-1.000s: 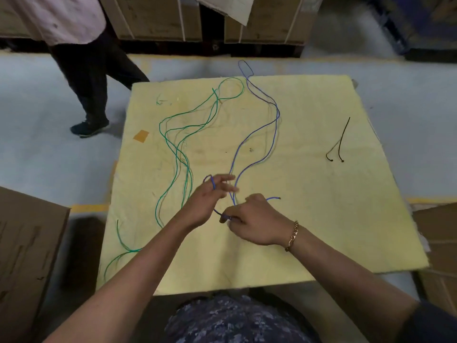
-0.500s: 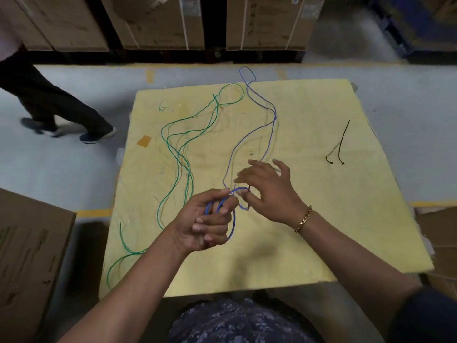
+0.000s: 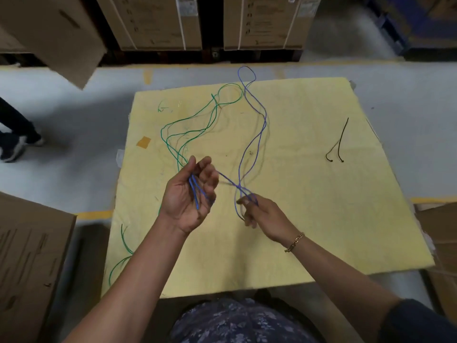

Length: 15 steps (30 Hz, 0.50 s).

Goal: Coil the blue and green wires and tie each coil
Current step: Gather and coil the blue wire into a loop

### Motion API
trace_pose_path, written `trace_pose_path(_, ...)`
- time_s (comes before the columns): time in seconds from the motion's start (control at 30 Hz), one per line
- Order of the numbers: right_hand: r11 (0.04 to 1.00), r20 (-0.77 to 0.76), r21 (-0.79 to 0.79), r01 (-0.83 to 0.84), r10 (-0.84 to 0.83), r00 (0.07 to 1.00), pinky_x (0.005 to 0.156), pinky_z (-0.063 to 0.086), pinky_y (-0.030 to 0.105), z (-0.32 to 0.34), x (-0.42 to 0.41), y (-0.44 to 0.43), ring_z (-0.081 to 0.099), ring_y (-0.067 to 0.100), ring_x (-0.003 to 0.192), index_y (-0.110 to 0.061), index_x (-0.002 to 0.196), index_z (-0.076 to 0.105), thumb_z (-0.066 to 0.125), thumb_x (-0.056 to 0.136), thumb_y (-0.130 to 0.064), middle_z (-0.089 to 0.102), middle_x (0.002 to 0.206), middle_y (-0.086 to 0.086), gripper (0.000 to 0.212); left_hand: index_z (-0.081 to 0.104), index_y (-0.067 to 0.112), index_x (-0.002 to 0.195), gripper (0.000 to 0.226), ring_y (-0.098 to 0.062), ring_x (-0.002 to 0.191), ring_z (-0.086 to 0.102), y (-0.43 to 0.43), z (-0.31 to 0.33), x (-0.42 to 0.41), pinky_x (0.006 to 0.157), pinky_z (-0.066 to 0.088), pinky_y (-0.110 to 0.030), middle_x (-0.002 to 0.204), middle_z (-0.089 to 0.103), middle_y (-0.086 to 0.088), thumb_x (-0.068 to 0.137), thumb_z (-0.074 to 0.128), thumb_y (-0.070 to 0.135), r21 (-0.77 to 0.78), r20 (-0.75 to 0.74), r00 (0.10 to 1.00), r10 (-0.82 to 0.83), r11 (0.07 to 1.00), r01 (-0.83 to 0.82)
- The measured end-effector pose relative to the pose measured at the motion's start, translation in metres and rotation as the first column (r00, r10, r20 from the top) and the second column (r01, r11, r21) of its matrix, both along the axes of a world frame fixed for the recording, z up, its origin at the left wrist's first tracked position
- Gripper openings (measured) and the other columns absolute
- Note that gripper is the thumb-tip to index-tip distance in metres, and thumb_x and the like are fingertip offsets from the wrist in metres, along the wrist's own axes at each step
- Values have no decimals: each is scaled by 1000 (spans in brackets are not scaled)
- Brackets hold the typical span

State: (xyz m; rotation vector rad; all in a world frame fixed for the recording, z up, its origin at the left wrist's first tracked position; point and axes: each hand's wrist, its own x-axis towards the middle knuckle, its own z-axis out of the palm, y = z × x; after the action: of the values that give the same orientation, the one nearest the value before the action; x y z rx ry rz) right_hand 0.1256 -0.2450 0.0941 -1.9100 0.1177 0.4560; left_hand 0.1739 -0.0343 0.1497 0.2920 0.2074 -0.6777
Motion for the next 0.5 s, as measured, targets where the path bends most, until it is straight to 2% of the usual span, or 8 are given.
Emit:
trace_pose_path(0.1, 976, 1, -135, -174, 175, 985, 60, 39, 27, 7, -7, 9, 48, 9, 57, -18, 105, 58, 38, 105, -45, 52, 62, -5, 33, 74, 3, 108, 41, -31, 107, 72, -6, -1, 4, 76, 64, -43, 113, 75, -13, 99, 45, 31, 154, 47, 989, 140, 977, -145)
trace_pose_path(0.17, 982, -4, -91, -164, 165, 986, 59, 40, 27, 9, -10, 13, 48, 10, 58, -18, 101, 58, 37, 105, -45, 53, 63, -3, 34, 66, 1, 121, 42, -36, 120, 65, -8, -4, 9, 90, 59, -48, 128, 69, -16, 102, 39, 27, 167, 73, 979, 191, 965, -200)
trace_pose_path(0.27, 985, -21, -58, -161, 160, 987, 56, 41, 22, 10, -12, 14, 48, 1, 54, -17, 97, 64, 41, 106, -37, 60, 65, 1, 31, 58, 2, 131, 44, -35, 129, 59, -9, -9, 15, 104, 50, -53, 137, 63, -17, 103, 33, 24, 242, 114, 965, 237, 935, -259)
trace_pose_path(0.33, 968, 7, -100, -229, 231, 973, 58, 40, 20, 9, -13, 13, 50, 0, 56, -20, 100, 66, 40, 106, -38, 61, 63, -2, 32, 57, 3, 135, 46, -31, 132, 57, -10, -15, 16, 110, 43, -52, 139, 62, -14, 102, 32, 23, 358, 174, 965, 198, 900, -250)
trace_pose_path(0.4, 945, 36, -155, -287, 296, 955, 62, 43, 20, 10, -14, 13, 54, 1, 59, -24, 104, 67, 39, 106, -42, 61, 60, -4, 33, 60, 4, 133, 46, -23, 134, 56, -11, -23, 17, 115, 38, -50, 138, 64, -10, 101, 32, 20, 521, 238, 966, 102, 826, -215)
trace_pose_path(0.43, 936, 49, -183, -302, 315, 948, 65, 46, 23, 10, -13, 12, 56, 3, 59, -24, 105, 68, 38, 105, -45, 62, 59, -3, 36, 65, 6, 128, 44, -18, 133, 56, -9, -29, 18, 116, 37, -47, 135, 66, -7, 99, 35, 19, 615, 273, 962, 23, 764, -193)
trace_pose_path(0.5, 914, 83, -260, -311, 342, 936, 70, 53, 34, 11, -11, 8, 59, 11, 60, -18, 101, 66, 34, 101, -56, 64, 60, 0, 49, 73, 16, 116, 40, -9, 128, 57, -6, -34, 18, 114, 37, -37, 128, 69, -3, 93, 41, 21, 794, 347, 919, -184, 580, -184)
